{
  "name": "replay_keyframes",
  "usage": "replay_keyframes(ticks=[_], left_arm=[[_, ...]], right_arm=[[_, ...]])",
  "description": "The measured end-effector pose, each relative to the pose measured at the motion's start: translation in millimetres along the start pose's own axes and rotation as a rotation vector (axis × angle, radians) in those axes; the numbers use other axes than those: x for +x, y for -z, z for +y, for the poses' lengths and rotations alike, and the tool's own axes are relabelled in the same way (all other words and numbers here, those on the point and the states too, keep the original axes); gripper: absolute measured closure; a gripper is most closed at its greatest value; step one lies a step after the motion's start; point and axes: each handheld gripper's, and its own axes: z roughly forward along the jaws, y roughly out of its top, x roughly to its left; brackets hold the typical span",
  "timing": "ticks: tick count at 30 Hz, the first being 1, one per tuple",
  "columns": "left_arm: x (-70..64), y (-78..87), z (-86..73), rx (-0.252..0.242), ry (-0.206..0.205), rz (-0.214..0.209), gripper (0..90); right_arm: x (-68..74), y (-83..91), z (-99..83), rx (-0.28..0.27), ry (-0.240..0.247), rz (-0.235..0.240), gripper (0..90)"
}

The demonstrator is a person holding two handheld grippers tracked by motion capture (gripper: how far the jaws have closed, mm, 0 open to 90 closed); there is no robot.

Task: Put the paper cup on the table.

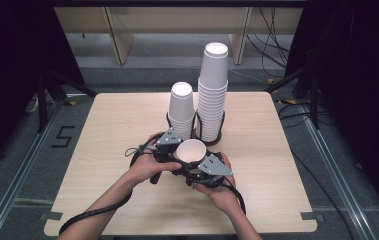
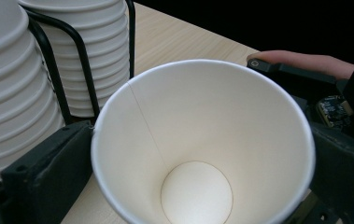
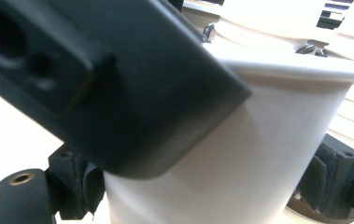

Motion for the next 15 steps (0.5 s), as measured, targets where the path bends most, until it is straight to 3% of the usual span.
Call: replay_keyframes(ticks=[11,15], left_arm=[[1.2,-2.3,0.3,0.011,-0.004,-0.014,1.0],[0.6,-3.2,-0.8,0.013,-0.009,0.001,1.4]], right_arm=[[1.0,-0.5,0.2,0.002,-0.007,0.008,15.8],[1.6,-0.4,1.1,0.002,-0.004,0.009,15.8]])
